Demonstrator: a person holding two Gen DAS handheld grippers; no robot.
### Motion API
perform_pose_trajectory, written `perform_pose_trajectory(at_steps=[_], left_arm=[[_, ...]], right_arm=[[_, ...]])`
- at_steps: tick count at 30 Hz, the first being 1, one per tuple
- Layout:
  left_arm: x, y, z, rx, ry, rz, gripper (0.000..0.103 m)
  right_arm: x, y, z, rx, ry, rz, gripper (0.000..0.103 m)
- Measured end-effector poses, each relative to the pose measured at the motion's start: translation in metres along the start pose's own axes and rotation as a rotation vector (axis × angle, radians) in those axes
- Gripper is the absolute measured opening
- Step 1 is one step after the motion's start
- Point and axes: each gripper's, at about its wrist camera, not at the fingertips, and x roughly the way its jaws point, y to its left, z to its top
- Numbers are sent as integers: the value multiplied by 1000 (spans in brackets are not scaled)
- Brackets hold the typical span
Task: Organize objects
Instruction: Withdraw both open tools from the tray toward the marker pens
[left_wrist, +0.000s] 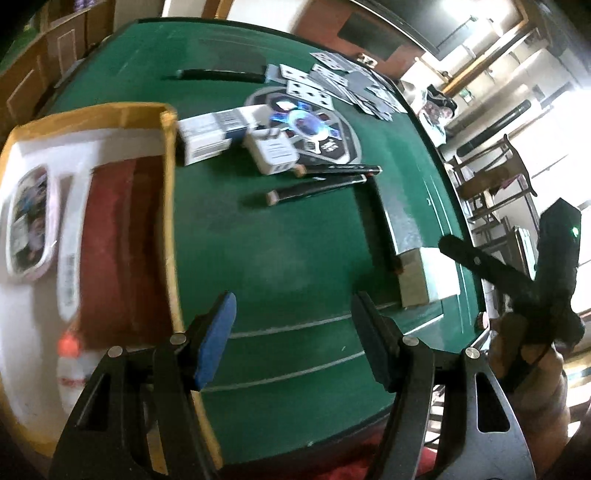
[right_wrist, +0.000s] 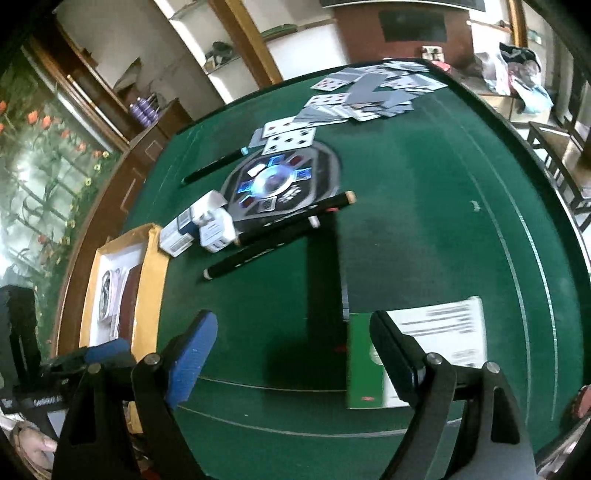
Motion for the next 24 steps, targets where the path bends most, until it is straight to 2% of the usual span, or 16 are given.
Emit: perform_pose_trajectory(at_steps=[5, 10, 13, 15, 17, 24], left_arm=[[29, -22, 32, 66, 49, 28, 66], [66, -39, 66, 160, 89, 88, 66], [81, -51, 80, 238, 50, 193, 66], [93, -59, 84, 298, 19, 306, 66], [106, -66, 87, 338, 14, 361, 66], [139, -72, 91, 385, 45, 406, 66]], right_arm=[[-13, -23, 2, 22, -17, -4, 85], [-25, -38, 3, 18, -24, -4, 85], [-30, -46, 2, 10, -21, -6, 85], [-33, -52, 1, 12, -16, -8, 85], [-35, -58, -1, 15, -9, -11, 85], [-42, -75, -5, 9, 9, -30, 85]])
